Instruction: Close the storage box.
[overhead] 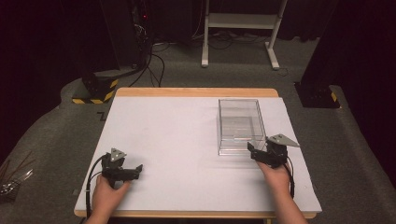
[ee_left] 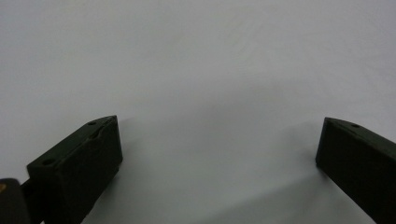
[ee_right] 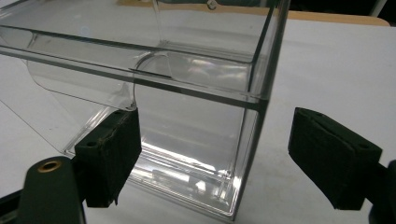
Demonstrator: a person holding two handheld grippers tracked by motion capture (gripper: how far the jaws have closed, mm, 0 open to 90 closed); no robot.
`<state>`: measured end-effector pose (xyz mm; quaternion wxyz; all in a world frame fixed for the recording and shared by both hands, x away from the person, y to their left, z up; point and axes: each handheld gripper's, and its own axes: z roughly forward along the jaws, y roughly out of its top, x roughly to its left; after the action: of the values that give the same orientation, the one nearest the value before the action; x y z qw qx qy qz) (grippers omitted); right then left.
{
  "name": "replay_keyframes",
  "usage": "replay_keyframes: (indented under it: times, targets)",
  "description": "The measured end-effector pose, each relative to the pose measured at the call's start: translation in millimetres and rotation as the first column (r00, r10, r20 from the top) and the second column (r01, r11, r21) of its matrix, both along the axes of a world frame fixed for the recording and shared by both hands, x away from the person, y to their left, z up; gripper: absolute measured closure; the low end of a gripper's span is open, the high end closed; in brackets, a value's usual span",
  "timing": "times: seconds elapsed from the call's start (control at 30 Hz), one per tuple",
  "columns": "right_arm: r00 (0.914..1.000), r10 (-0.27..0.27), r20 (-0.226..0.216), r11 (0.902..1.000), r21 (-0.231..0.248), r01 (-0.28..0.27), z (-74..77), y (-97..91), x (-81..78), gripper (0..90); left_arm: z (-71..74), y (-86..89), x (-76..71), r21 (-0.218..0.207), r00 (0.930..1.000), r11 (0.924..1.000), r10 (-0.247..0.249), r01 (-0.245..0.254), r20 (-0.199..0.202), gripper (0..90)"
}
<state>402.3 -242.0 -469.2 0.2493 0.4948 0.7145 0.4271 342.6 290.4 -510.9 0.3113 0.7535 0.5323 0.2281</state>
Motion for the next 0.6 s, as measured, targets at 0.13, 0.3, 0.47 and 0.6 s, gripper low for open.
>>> replay_keyframes:
  times: [0.13,0.3,0.47,0.6]
  targets:
    - [1.0,0.001,0.006,1.0,0.007,-0.001,1.9,-3.6,-5.3,17.4,0.0,0.0,0.0,0.0,1.0,1.0,0.0,0.0,0.0,0.6]
    - [0.9999,-0.001,0.017,0.9999,0.014,0.001,3.0,-8.4,-15.2,17.4,0.1,0.1,-0.1,0.001,1.0,1.0,-0.001,0.001,-0.001,0.6]
    - [0.9997,-0.002,0.023,0.9999,0.013,0.002,1.7,-14.9,-26.2,17.4,0.0,0.0,0.0,0.001,1.0,1.0,-0.001,0.001,0.0,0.6]
    - [0.9998,-0.012,0.019,0.9999,0.005,0.012,-0.5,-22.8,-35.6,17.4,0.0,-0.1,-0.1,-0.001,1.0,1.0,0.0,0.0,0.0,0.7]
